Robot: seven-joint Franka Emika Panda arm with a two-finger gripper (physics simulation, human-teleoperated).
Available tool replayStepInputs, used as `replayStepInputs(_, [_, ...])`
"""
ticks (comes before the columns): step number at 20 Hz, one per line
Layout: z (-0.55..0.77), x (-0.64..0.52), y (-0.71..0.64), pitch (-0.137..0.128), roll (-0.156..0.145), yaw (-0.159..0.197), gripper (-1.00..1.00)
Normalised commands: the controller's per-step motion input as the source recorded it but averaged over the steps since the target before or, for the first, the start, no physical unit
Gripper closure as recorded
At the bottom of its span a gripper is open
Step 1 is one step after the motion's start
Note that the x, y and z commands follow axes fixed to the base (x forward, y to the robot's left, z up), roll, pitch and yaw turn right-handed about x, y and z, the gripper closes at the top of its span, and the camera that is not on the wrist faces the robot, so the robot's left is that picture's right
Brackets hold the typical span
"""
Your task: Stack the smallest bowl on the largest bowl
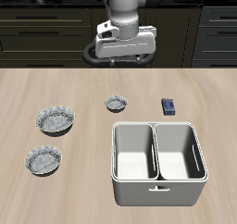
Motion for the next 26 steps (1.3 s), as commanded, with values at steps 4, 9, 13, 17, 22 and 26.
replayStepInputs(4, [-0.49, -0.08, 0.08, 0.008, -0.006, 0.014, -1.00])
replayStepInputs(9, [-0.29, -0.08, 0.06, -0.051, -0.031, 0.031, -1.00])
replayStepInputs(13, [-0.18, -0.03, 0.02, -0.015, -0.019, 0.008, -1.00])
replayStepInputs(17, [-0.23, 0.03, -0.10, -0.011, -0.023, 0.028, -1.00])
replayStepInputs(22, [-0.30, 0.04, -0.03, 0.037, -0.013, 0.008, -1.00])
replayStepInputs(26, [-0.30, 0.01, 0.05, 0.036, 0.002, 0.014, -1.00])
